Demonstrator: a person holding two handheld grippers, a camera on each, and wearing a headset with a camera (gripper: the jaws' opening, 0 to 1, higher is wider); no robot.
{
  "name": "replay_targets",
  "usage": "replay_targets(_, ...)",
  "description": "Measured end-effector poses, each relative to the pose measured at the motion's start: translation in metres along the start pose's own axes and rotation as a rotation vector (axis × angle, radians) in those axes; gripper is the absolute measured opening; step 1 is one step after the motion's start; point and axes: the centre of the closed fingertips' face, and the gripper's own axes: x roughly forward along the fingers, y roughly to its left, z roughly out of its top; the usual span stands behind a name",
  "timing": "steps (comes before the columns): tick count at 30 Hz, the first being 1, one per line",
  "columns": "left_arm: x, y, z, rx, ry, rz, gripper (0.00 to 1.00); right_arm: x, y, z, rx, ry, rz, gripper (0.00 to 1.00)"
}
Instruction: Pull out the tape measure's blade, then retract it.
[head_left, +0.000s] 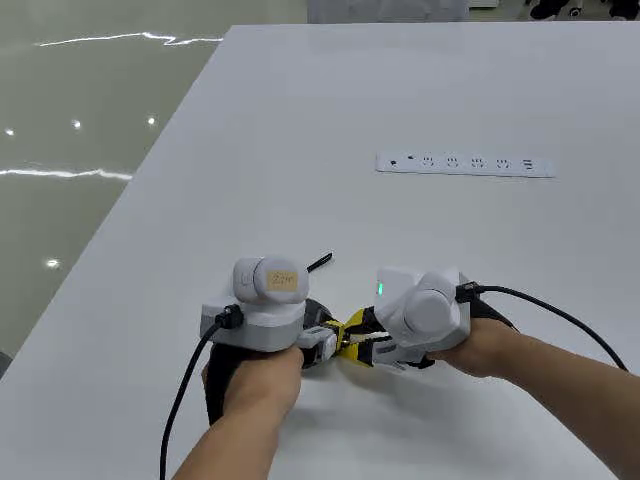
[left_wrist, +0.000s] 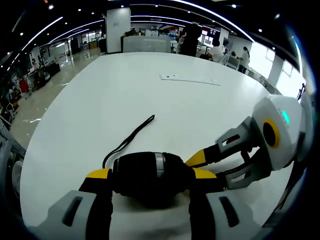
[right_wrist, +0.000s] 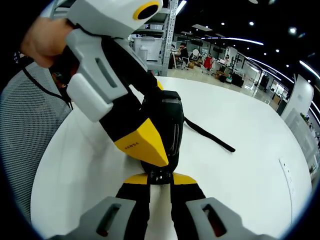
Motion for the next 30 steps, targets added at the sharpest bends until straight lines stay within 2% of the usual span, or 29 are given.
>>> replay_targets(8, -0.0002, 0.0029, -0.0004, -0.005, -0.004, -0.006, 0.58, 0.0004, -0.0017, 0.0, -0.005, 0.002, -0.002, 0.15)
replay_targets(15, -0.0026, 0.0009, 0.0024, 0.003, -0.014, -0.019, 0.58, 0.0023, -0.002, -0.0012, 0.001, 0.003, -0.002, 0.16)
replay_targets(25, -0.0047, 0.0001, 0.0022, 0.021, -0.013, -0.034, 0.58, -0.0046, 0.0008, 0.0017, 0.012, 0.011, -0.007, 0.17)
replay_targets(30, -0.0051, 0.0021, 0.0018, 0.029, -0.011, -0.044, 0.58, -0.0065, -0.003, -0.0024, 0.039, 0.008, -0.019, 0.2)
